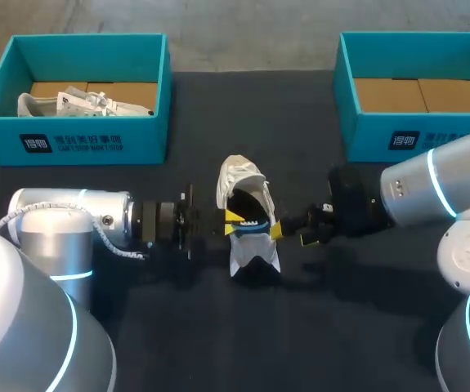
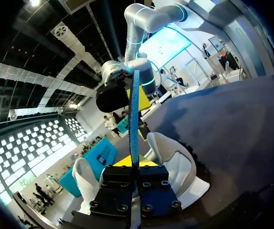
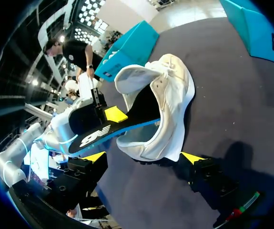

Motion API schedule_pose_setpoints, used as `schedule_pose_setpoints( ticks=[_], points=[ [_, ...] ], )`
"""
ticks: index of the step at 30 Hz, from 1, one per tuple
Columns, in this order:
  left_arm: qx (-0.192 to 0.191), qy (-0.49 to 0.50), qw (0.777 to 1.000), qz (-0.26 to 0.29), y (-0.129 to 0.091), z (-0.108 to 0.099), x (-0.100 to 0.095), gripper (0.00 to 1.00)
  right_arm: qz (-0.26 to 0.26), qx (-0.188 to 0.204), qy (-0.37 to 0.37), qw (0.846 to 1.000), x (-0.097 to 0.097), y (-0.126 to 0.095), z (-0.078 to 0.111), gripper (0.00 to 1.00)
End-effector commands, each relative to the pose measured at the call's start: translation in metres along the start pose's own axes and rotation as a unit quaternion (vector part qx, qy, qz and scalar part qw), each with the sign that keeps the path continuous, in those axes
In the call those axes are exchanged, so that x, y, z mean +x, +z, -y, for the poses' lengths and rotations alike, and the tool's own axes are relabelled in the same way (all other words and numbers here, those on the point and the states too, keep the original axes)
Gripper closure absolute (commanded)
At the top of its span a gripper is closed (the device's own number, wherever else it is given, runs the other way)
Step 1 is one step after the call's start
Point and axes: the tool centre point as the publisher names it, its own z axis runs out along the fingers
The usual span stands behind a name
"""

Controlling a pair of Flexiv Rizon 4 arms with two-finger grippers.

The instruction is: Take the shoe out of the shoebox, open the shoe tongue, remove and reinsert the insole, then place the shoe into the shoebox

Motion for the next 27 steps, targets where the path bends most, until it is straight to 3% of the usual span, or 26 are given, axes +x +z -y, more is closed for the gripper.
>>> schedule_pose_setpoints(
  ticks=[1,10,11,12,17,25,27],
  points=[
    [-0.001,-0.001,1.000,-0.005,0.004,-0.007,-0.004,1.00,0.003,0.000,0.000,1.000,0.002,0.000,0.001,0.00],
    [-0.019,-0.004,1.000,-0.020,0.004,-0.023,-0.003,1.00,0.003,0.000,0.000,1.000,0.002,0.000,0.001,0.00],
    [-0.020,-0.003,1.000,-0.012,0.001,-0.018,-0.004,0.89,0.003,0.000,0.000,1.000,0.002,0.000,0.001,0.00],
    [-0.018,-0.004,1.000,-0.009,0.000,-0.014,-0.004,0.67,0.003,0.000,0.000,1.000,0.002,0.000,0.001,0.00],
    [-0.004,0.006,1.000,0.000,-0.003,0.005,-0.005,0.60,0.003,0.000,0.000,1.000,0.002,0.000,0.001,0.00],
    [0.013,0.012,1.000,0.001,-0.001,0.024,-0.004,0.63,0.003,0.000,0.000,1.000,0.002,0.000,0.001,0.00],
    [0.017,0.012,1.000,-0.003,0.001,0.026,-0.003,0.74,0.003,0.000,0.000,1.000,0.002,0.000,0.001,0.00]
  ],
)
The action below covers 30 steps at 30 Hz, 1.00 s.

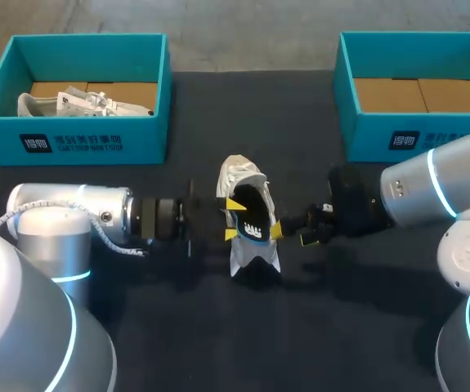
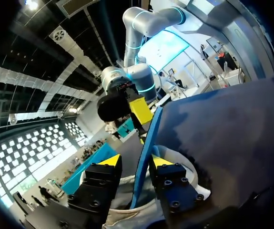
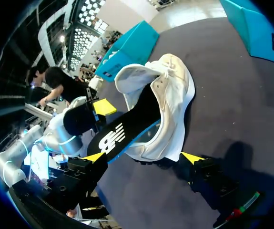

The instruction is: Take the shoe out of the shoebox, open the shoe tongue, remove and reinsert the insole, then place the shoe into the shoebox

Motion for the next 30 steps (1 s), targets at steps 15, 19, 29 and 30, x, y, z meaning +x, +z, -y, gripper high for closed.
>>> schedule_pose_setpoints(
  ticks=[15,19,29,30],
  points=[
    [-0.029,0.027,0.998,-0.039,0.006,-0.019,0.005,1.00,0.003,0.000,0.000,1.000,0.002,0.000,0.001,0.00],
    [-0.037,0.029,0.998,-0.044,0.005,-0.027,0.004,1.00,0.003,0.000,0.000,1.000,0.002,0.000,0.001,0.00],
    [-0.053,0.014,0.997,-0.052,-0.001,-0.035,0.003,0.65,0.003,0.000,0.000,1.000,0.002,0.000,0.001,0.00],
    [-0.051,0.014,0.997,-0.048,-0.002,-0.031,0.003,0.65,0.003,0.000,0.000,1.000,0.002,0.000,0.001,0.00]
  ],
)
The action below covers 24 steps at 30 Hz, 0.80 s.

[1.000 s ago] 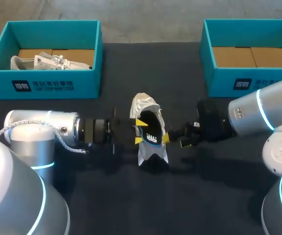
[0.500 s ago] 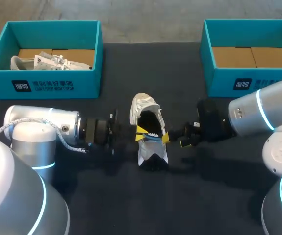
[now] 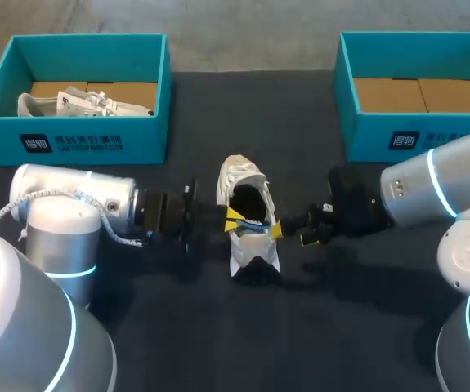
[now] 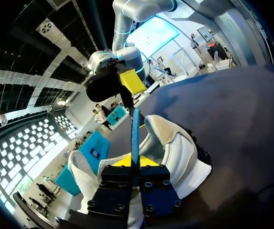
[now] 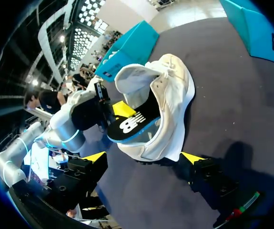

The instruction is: Take the shoe out of the shoebox, open the shoe tongue, remove and reinsert the insole, then place the shoe into the shoebox

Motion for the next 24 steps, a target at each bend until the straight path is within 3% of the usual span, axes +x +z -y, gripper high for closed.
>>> schedule_pose_setpoints(
  ticks=[1,4,9,15,20,22,24],
  points=[
    [0.007,-0.001,1.000,0.008,-0.003,0.010,0.000,0.65,0.003,0.000,0.001,1.000,0.002,0.000,0.001,0.00],
    [0.013,0.003,1.000,0.014,-0.005,0.021,-0.001,0.63,0.003,0.000,0.001,1.000,0.002,0.000,0.001,0.00],
    [0.021,0.010,1.000,0.021,-0.009,0.033,-0.002,0.67,0.003,0.000,0.001,1.000,0.002,0.000,0.001,0.00],
    [0.026,0.003,1.000,0.003,-0.001,0.033,0.004,0.69,0.003,0.000,0.001,1.000,0.002,0.000,0.001,0.00],
    [0.022,-0.001,1.000,-0.014,0.004,0.025,0.006,0.84,0.003,0.000,0.001,1.000,0.002,0.000,0.001,0.00],
    [0.020,0.001,1.000,-0.019,0.005,0.021,0.005,1.00,0.003,0.000,0.001,1.000,0.002,0.000,0.001,0.00],
    [0.017,0.005,1.000,-0.023,0.006,0.018,0.003,1.00,0.003,0.000,0.001,1.000,0.002,0.000,0.001,0.00]
  ],
)
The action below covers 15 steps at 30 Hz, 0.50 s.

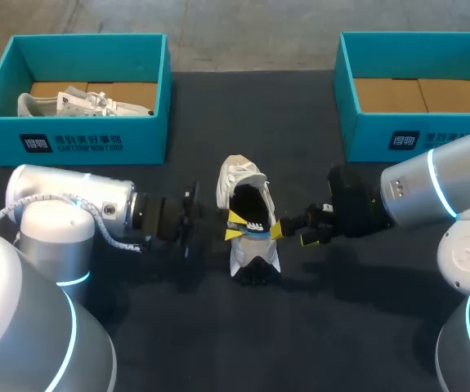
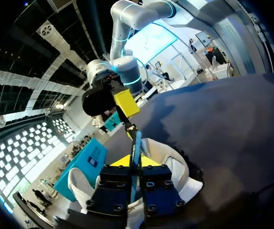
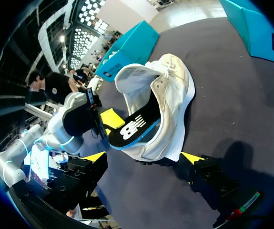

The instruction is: Take the shoe out of the shoebox, open the shoe tongue, remove and reinsert the insole, then place the shoe into the shoebox

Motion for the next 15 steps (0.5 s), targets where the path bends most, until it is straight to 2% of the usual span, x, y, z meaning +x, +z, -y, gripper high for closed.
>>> schedule_pose_setpoints(
  ticks=[1,15],
  points=[
    [-0.004,0.005,1.000,-0.014,0.006,-0.011,-0.006,1.00,0.003,0.000,0.000,1.000,0.002,0.000,0.001,0.00],
    [-0.031,0.001,0.998,-0.054,0.009,-0.041,-0.004,1.00,0.003,0.000,0.000,1.000,0.002,0.000,0.001,0.00]
  ],
)
